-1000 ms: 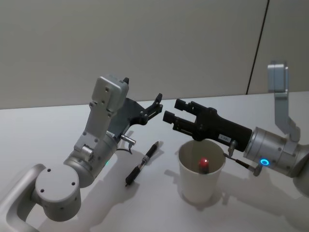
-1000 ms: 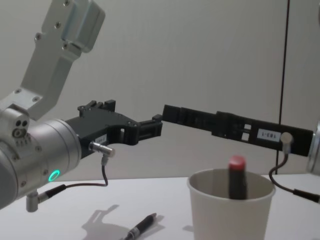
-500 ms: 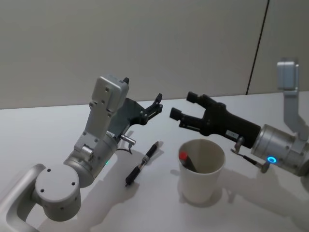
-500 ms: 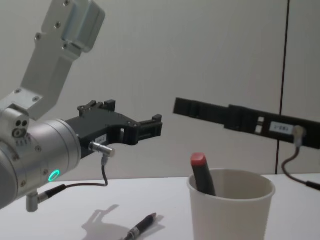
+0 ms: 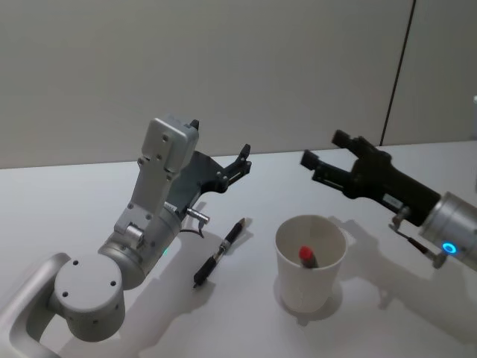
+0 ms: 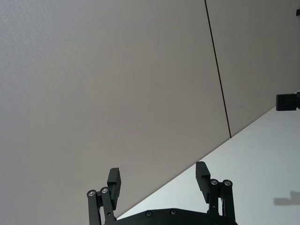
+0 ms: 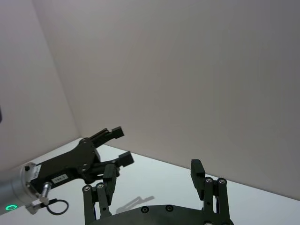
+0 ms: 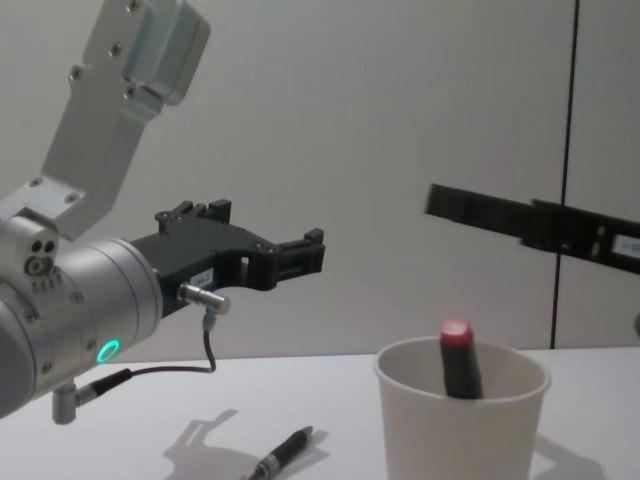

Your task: Place the pen into the pen holder.

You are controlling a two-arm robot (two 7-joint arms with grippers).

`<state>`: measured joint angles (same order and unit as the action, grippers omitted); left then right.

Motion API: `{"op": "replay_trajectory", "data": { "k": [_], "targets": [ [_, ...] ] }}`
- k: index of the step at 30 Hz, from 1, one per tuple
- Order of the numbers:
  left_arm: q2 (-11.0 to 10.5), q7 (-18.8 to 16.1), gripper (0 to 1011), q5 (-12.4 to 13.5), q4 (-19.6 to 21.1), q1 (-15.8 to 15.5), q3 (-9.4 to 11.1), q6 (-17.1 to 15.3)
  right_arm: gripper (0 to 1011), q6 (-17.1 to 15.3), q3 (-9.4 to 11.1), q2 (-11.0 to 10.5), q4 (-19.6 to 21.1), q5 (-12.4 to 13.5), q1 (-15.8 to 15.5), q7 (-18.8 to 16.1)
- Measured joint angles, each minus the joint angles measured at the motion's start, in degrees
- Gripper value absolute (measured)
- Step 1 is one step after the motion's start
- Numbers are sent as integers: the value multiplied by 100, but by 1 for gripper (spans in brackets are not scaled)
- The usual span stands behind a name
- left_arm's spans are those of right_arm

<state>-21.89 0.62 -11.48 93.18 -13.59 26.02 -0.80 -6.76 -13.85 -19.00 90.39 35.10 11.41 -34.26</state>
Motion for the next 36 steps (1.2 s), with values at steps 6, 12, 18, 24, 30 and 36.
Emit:
{"op": "replay_trajectory", "data": {
  "k": [6, 12, 18, 24, 30, 36],
  "targets": [
    [0, 0, 1001, 0, 0, 0, 0, 0, 1001, 129, 89, -135, 143, 109, -209, 411],
    [0, 0, 1001, 0, 0, 0, 0, 0, 1001, 276, 199, -293, 290, 231, -466, 871],
    [0, 0, 1001, 0, 0, 0, 0, 0, 1001, 440, 308, -432, 406, 354, -718, 1356],
    [0, 0, 1001, 0, 0, 0, 0, 0, 1001, 595, 423, -563, 499, 467, -967, 1826],
    [0, 0, 1001, 0, 0, 0, 0, 0, 1001, 758, 536, -668, 560, 574, -1198, 2307],
    [0, 0, 1001, 0, 0, 0, 0, 0, 1001, 895, 643, -753, 592, 662, -1394, 2705]
  ]
}}
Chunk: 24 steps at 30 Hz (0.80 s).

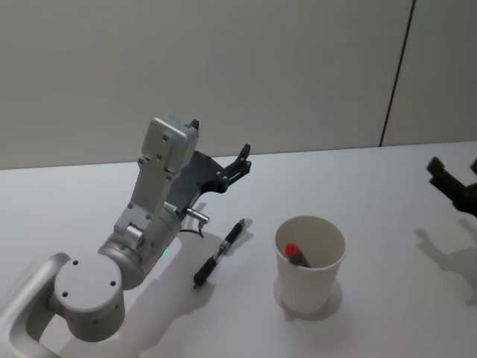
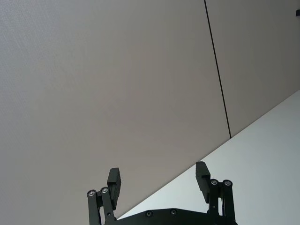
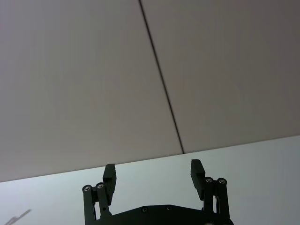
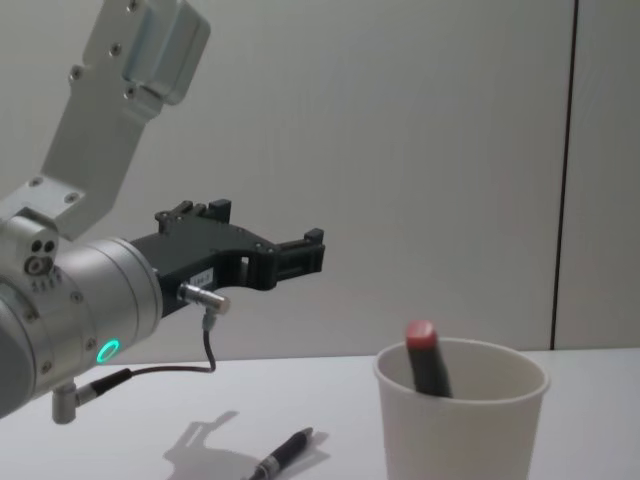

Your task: Place the pen into the pen holder.

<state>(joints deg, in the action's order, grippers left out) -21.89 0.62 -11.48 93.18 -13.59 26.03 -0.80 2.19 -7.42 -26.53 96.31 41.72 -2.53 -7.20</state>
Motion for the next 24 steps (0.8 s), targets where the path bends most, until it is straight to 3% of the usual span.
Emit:
{"op": "replay_trajectory", "data": {
  "k": [12, 24],
  "targets": [
    [-8, 1, 1001, -22, 33, 20, -9, -86, 1002, 303, 238, -129, 6, 168, -366, 894],
    [-79, -33, 1001, -297, 304, 129, -62, -721, 1001, 574, 484, -194, -116, 300, -644, 1749]
  ]
}}
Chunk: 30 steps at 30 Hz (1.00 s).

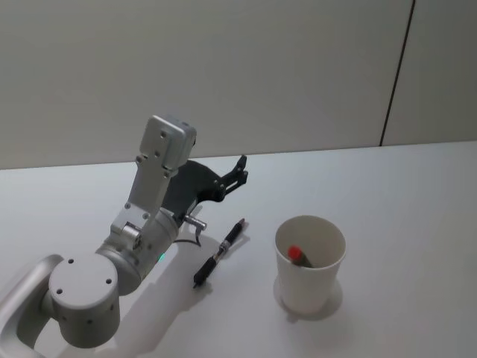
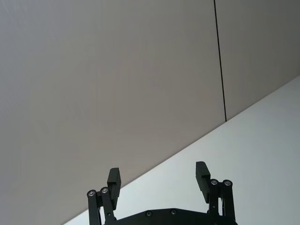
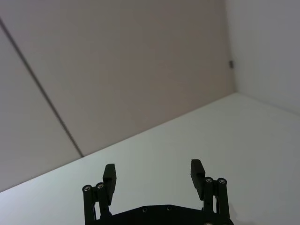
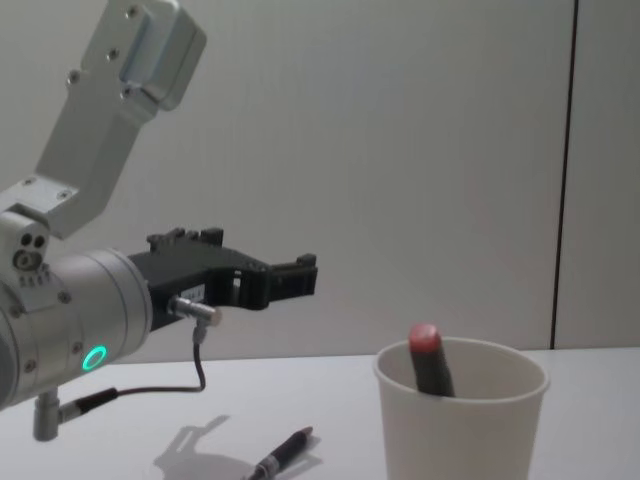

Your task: Place the pen into the pen holder.

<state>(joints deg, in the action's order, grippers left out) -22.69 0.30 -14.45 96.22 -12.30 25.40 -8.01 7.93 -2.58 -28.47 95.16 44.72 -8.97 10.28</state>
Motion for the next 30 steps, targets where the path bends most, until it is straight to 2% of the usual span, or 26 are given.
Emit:
{"op": "replay_trajectory", "data": {
  "k": [7, 13, 16, 20, 29, 30],
  "targets": [
    [-31, -89, 1001, -222, 178, 96, -21, -436, 1001, 130, 140, -17, -112, 69, -113, 425],
    [-43, -154, 1001, -375, 291, 186, -26, -704, 1001, 127, 134, -10, -114, 49, -107, 422],
    [-45, -183, 1001, -414, 322, 223, -24, -772, 1001, 94, 94, 19, -91, -45, -79, 358],
    [-42, -225, 1001, -481, 366, 296, -10, -880, 1001, 18, 16, 82, -41, -240, -16, 231],
    [-30, -274, 1001, -565, 405, 391, 6, -999, 1001, -272, -280, 318, 143, -973, 221, -235],
    [-29, -277, 1001, -568, 407, 400, 7, -1003, 1001, -272, -280, 318, 143, -973, 221, -235]
  ]
}}
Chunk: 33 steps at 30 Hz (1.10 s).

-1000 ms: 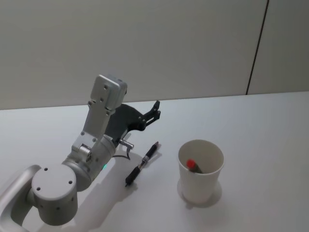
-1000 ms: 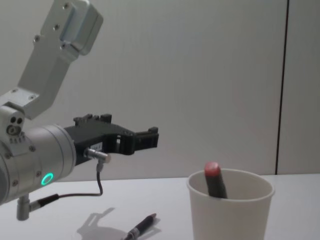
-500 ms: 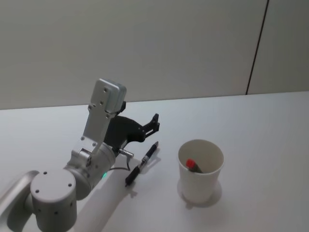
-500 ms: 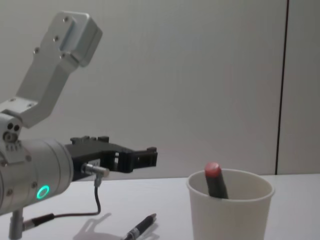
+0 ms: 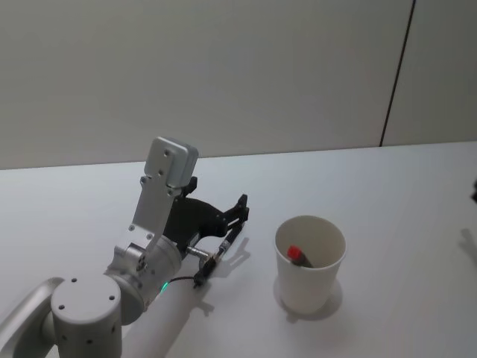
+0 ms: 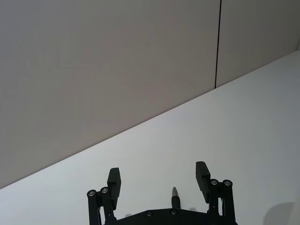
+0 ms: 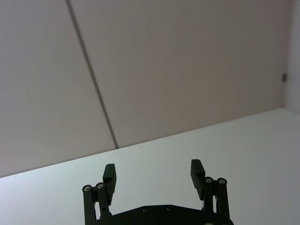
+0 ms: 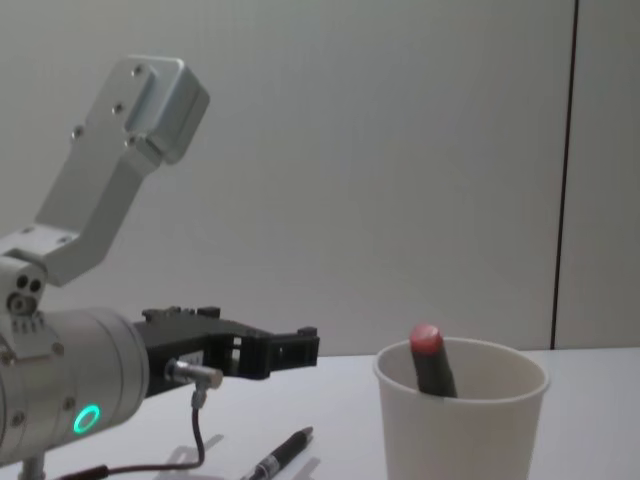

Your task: Place the pen into the pen holder.

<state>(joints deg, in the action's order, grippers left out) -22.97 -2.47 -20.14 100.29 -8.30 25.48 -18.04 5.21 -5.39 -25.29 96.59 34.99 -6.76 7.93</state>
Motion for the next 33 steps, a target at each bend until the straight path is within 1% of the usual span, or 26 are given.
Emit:
{"op": "replay_trajectory", "data": {
  "k": [2, 6, 8, 9, 10, 12, 15, 16, 19, 22, 28, 33],
  "targets": [
    [2, -16, 1001, -19, 6, 27, 4, -14, 1001, -85, -94, 71, 56, -224, 72, -142],
    [7, -35, 1001, -40, 7, 69, 11, -29, 1001, -175, -186, 145, 115, -449, 143, -285],
    [10, -42, 1001, -48, 6, 93, 15, -36, 1001, -267, -281, 219, 174, -686, 219, -432],
    [11, -46, 1001, -51, 6, 103, 17, -39, 1001, -267, -281, 219, 174, -686, 219, -432],
    [13, -48, 1001, -53, 6, 109, 19, -41, 1001, -309, -328, 255, 202, -800, 256, -508],
    [16, -57, 1001, -56, 2, 133, 23, -44, 1001, -347, -373, 292, 229, -907, 291, -576],
    [18, -69, 1001, -57, -2, 165, 27, -46, 1001, -470, -492, 387, 303, -1207, 387, -766],
    [18, -75, 1001, -57, -5, 179, 29, -47, 1001, -470, -492, 387, 303, -1207, 387, -766],
    [19, -84, 1001, -54, -6, 201, 30, -47, 1001, -569, -602, 474, 371, -1477, 471, -937],
    [19, -99, 1001, -37, -8, 233, 32, -47, 1001, -641, -675, 532, 416, -1655, 530, -1049],
    [21, -103, 1001, -19, -14, 268, 32, -47, 1001, -711, -748, 587, 457, -1829, 586, -1160],
    [30, -97, 1001, -9, -32, 294, 31, -51, 1001, -720, -756, 594, 463, -1851, 593, -1174]
  ]
}}
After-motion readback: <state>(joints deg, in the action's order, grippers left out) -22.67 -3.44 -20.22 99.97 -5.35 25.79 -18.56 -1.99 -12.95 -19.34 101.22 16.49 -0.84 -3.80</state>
